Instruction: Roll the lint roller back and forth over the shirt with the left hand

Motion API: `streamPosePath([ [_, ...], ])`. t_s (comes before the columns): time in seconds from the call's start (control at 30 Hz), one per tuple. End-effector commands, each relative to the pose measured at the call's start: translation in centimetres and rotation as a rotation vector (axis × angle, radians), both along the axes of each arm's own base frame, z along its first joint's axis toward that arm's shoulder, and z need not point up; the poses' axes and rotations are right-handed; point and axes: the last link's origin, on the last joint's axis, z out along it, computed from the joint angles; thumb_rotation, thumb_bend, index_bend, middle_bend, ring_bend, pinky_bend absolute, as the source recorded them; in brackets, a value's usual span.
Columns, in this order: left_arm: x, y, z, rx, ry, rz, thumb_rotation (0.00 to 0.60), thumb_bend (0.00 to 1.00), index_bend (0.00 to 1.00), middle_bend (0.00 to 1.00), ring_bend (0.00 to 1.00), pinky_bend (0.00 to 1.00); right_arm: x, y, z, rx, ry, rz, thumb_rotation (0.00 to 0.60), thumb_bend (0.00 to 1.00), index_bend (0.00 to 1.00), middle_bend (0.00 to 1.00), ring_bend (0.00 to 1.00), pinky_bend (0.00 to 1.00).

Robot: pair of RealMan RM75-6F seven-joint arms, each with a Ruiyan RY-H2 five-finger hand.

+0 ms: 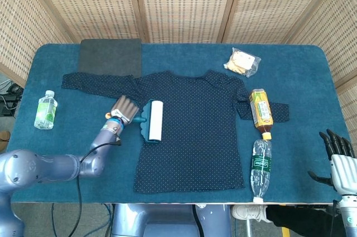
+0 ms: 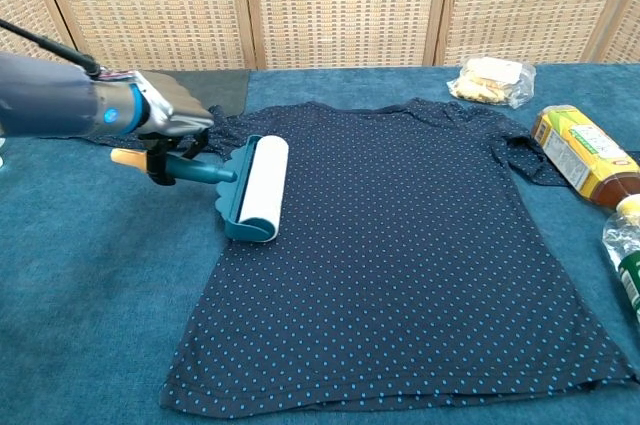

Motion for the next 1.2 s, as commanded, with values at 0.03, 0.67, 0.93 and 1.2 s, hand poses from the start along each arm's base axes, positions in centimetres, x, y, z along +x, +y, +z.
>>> streamPosePath([
  [0.03, -0.9, -0.2, 0.7, 0.007, -0.005, 0.013, 0.6, 0.73, 0.9, 0.86, 0.74, 0.69, 0.3, 0.0, -0.1, 0.004, -0.001, 0.009, 0.6, 0.09, 0.0, 0.0, 0.0, 0.0],
  [0.67, 5.2, 0.2, -3.8, -0.023, -0.07, -0.006, 0.6, 0.74, 0.9, 0.86, 0.74, 0.69, -0.5, -0.2, 0.1, 0.003, -0.01, -0.018, 0.6, 0.09, 0.0, 0.0, 0.0, 0.0],
  [0.93, 8.1, 0.1, -5.4, -0.031, -0.102, -0.005, 0.6, 0.73, 0.9, 0.86, 0.74, 0.69, -0.8, -0.3, 0.2, 0.0, -0.01, -0.029, 0.6, 0.09, 0.0, 0.0, 0.0, 0.0],
  [1.2, 8.3, -0.4, -5.9, -0.036, -0.09, -0.003, 0.6, 0.73, 0.9, 0.86, 0.74, 0.69, -0.8, -0.2, 0.1, 0.004, -0.009, -0.027, 0.6, 0.09, 0.0, 0.0, 0.0, 0.0],
])
